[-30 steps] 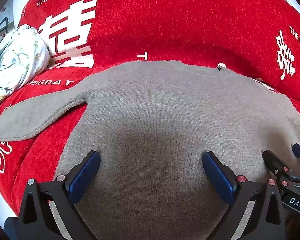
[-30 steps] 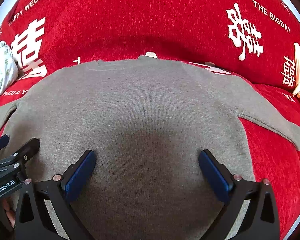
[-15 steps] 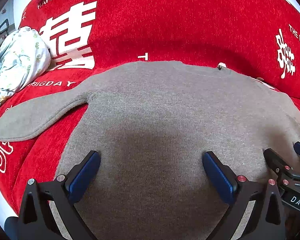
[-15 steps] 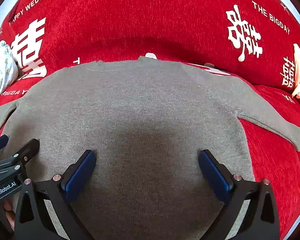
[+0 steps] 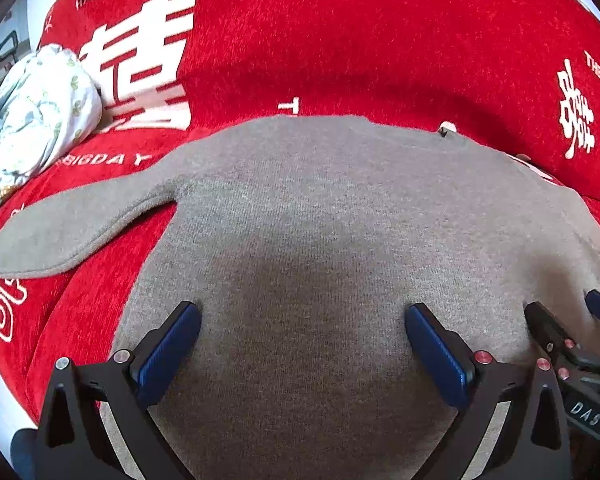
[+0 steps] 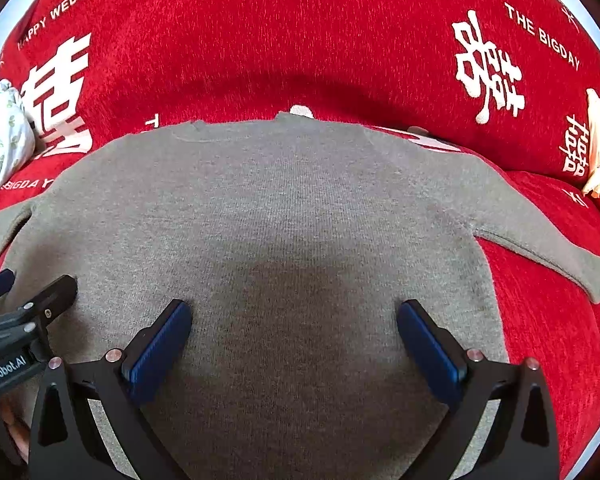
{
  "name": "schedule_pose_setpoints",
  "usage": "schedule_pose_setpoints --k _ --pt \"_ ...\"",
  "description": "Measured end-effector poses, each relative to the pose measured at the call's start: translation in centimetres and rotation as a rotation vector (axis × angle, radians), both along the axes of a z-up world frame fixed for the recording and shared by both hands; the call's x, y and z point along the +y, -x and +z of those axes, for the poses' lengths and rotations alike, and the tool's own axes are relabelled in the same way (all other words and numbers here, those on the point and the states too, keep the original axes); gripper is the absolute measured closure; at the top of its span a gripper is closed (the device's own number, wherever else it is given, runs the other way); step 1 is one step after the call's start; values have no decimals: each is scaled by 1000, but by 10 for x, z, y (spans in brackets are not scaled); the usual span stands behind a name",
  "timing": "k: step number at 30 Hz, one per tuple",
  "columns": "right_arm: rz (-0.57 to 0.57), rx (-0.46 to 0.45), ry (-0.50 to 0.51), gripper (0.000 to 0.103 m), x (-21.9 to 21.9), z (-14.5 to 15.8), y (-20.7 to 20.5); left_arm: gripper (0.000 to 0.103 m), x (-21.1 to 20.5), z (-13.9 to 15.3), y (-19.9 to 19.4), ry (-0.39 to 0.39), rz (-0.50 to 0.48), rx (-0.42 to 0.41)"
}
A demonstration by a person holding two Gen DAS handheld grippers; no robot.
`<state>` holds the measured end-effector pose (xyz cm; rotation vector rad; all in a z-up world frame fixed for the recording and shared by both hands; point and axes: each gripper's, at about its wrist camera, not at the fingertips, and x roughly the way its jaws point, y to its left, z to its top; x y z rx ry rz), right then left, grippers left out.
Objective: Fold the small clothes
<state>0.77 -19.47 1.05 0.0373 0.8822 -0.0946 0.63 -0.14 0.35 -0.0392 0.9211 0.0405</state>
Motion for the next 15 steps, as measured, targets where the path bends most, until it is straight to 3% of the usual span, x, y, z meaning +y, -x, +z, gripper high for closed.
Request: schedule_pose_setpoints --k 15 --pt "50 183 -30 0 -4 9 -18 0 -3 5 -26 -1 -15 265"
